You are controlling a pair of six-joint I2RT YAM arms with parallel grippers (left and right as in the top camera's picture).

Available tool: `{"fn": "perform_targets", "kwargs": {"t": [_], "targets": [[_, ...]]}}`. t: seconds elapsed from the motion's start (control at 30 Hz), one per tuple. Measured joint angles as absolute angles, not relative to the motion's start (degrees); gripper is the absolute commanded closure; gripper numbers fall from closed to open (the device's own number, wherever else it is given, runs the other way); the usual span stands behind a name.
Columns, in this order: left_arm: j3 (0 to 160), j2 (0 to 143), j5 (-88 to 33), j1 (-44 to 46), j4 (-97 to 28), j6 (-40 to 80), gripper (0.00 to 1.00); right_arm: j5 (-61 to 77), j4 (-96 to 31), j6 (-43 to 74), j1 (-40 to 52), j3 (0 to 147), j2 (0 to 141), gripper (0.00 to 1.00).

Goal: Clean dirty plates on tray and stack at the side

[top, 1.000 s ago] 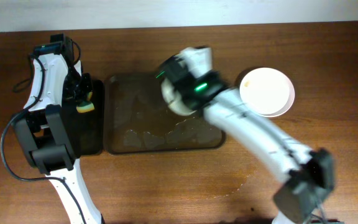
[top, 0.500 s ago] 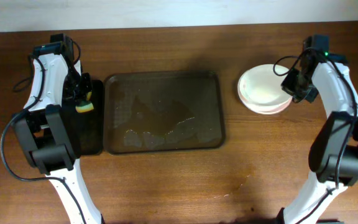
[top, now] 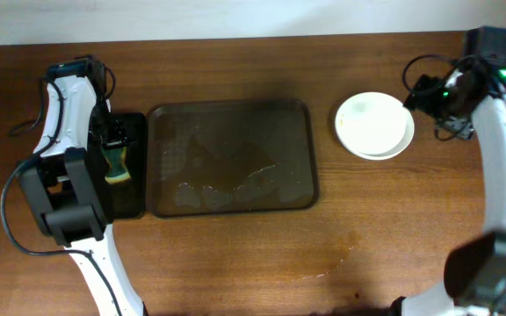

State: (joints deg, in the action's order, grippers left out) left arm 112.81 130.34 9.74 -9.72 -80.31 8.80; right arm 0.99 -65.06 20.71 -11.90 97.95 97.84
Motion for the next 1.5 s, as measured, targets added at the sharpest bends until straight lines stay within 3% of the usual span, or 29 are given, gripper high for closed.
{"fn": "perform_targets", "kwargs": {"t": [0.27, 0.47, 0.7, 0.8, 0.97, 1.13, 1.3, 1.5], "targets": [[113.89, 103.98, 6.90, -3.88, -73.60, 12.73, 0.01, 0.97, -77.58, 18.33, -11.90, 98.28, 71.42, 0.02], [113.82, 103.61, 5.80, -3.05, -73.01, 13.10, 0.01, 5.74, -88.18, 19.40, -11.90, 98.48, 58.74, 0.02], [113.82, 103.61, 5.80, -3.05, -73.01, 13.13, 0.01, 9.47, -89.82, 19.68, -11.90, 98.45, 57.82, 0.02], [113.82, 103.61, 5.74, -3.05, -73.03, 13.13, 0.01, 3.62, -76.97, 17.98, -11.81, 92.92, 55.02, 0.02], [113.78, 103.61, 5.76, -3.05, -72.99, 13.13, 0.01, 1.85, -42.33, 10.46, -9.54, 59.59, 36.21, 0.02], [113.75, 103.61, 5.50, -3.05, -72.93, 13.13, 0.01, 1.91, -21.91, 9.39, -5.82, 29.39, 18.13, 0.02], [113.73, 103.61, 5.34, -3.05, -73.03, 13.13, 0.01, 1.02, -5.93, 8.99, -2.44, 10.22, 7.35, 0.02], [113.71, 103.63, 5.34, -3.05, -73.01, 13.13, 0.01, -1.10, -4.49, 9.02, 1.13, 1.43, 0.86, 0.02]]}}
